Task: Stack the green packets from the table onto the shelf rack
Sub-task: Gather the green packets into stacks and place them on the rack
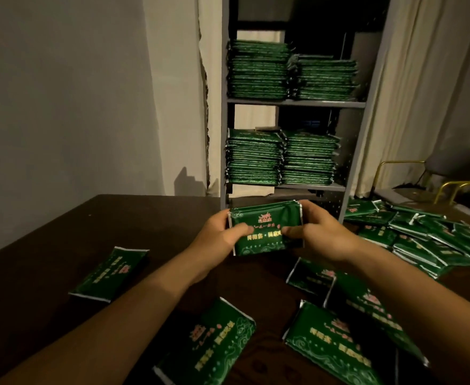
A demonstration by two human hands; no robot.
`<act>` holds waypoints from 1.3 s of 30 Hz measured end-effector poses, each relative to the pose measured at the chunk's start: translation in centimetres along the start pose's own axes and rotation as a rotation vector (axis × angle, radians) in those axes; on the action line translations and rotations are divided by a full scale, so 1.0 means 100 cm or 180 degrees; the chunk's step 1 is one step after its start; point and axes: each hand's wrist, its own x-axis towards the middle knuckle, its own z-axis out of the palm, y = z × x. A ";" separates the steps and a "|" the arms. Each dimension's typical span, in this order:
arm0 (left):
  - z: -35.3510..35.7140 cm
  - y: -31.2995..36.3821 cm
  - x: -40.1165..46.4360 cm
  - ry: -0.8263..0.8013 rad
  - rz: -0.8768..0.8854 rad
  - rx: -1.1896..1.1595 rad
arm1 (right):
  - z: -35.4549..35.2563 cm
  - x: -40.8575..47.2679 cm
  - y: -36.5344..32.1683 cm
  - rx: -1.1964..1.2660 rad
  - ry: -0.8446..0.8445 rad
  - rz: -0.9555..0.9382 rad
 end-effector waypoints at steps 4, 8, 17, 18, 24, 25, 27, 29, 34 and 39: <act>0.006 0.032 -0.002 -0.0050 0.0151 -0.0345 | -0.017 -0.016 -0.029 0.0101 0.0026 -0.0109; 0.007 0.062 -0.008 -0.0228 0.0337 -0.0197 | -0.035 -0.035 -0.051 0.0103 0.0209 -0.0318; 0.018 0.118 -0.015 -0.0176 0.0522 0.0099 | -0.056 -0.067 -0.094 0.0008 0.0539 -0.0581; 0.020 0.124 -0.017 -0.0168 0.0535 0.0089 | -0.059 -0.070 -0.098 -0.0030 0.0547 -0.0606; 0.025 0.158 -0.028 -0.0057 0.0354 -0.0191 | -0.071 -0.090 -0.124 0.0202 0.0569 -0.0791; 0.026 0.164 -0.030 -0.0012 0.0354 -0.0143 | -0.072 -0.093 -0.128 0.0208 0.0584 -0.0801; 0.026 0.172 -0.031 0.0059 0.0325 -0.0104 | -0.075 -0.098 -0.136 0.0270 0.0637 -0.0767; 0.027 0.180 -0.030 0.0066 0.0334 -0.0114 | -0.080 -0.100 -0.141 0.0160 0.0722 -0.0770; 0.033 0.200 -0.022 0.0231 0.0284 -0.0251 | -0.091 -0.096 -0.145 -0.2211 0.1577 -0.2092; 0.040 0.223 0.003 0.0203 0.0169 -0.0344 | -0.106 -0.088 -0.145 -0.4232 0.1646 -0.3014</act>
